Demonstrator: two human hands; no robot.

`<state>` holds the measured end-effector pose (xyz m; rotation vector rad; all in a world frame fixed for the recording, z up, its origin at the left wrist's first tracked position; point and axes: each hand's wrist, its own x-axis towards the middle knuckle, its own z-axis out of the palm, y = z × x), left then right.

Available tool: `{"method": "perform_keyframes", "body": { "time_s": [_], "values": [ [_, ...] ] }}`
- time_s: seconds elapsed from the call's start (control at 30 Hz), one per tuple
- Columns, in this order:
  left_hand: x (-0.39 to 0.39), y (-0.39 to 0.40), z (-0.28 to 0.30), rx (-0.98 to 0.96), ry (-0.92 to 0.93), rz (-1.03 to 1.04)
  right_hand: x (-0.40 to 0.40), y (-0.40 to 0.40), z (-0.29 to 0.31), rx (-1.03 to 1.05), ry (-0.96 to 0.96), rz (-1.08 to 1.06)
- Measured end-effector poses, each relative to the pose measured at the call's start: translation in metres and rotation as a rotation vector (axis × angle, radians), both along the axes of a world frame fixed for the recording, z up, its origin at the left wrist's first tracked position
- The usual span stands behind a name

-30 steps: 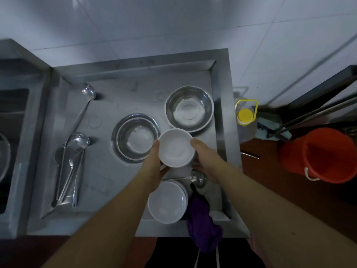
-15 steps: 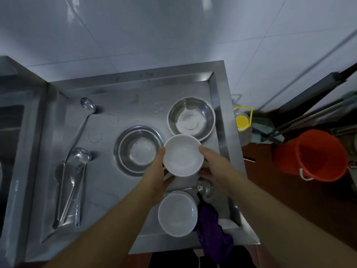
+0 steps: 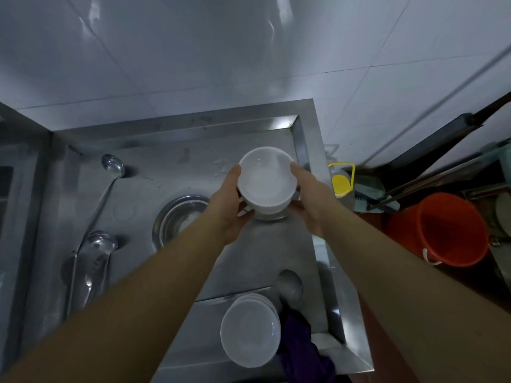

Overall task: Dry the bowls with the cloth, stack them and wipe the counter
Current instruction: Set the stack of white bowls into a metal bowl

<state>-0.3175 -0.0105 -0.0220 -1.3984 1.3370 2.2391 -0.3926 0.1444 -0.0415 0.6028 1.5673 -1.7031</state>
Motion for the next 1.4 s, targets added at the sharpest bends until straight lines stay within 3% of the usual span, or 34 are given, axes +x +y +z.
{"method": "perform_keyframes", "body": {
  "time_s": [0.5,0.87,1.07,1.33,1.4],
  "values": [
    [-0.051,0.001,-0.045,0.067,-0.038,0.061,-0.038,-0.035,-0.048,0.020,-0.104,-0.151],
    [-0.043,-0.002,-0.034,0.009,-0.042,0.048,-0.028,-0.029,-0.033,0.165,-0.005,-0.024],
    [0.023,-0.008,-0.025,-0.033,-0.076,-0.115,0.046,0.009,0.005,0.397,0.295,0.073],
    [0.179,0.003,-0.049,-0.192,-0.224,-0.384,0.202,0.063,-0.012,0.238,0.147,0.347],
    [0.204,0.014,-0.048,-0.177,-0.268,-0.353,0.217,0.066,-0.017,0.210,0.093,0.372]
  ]
}}
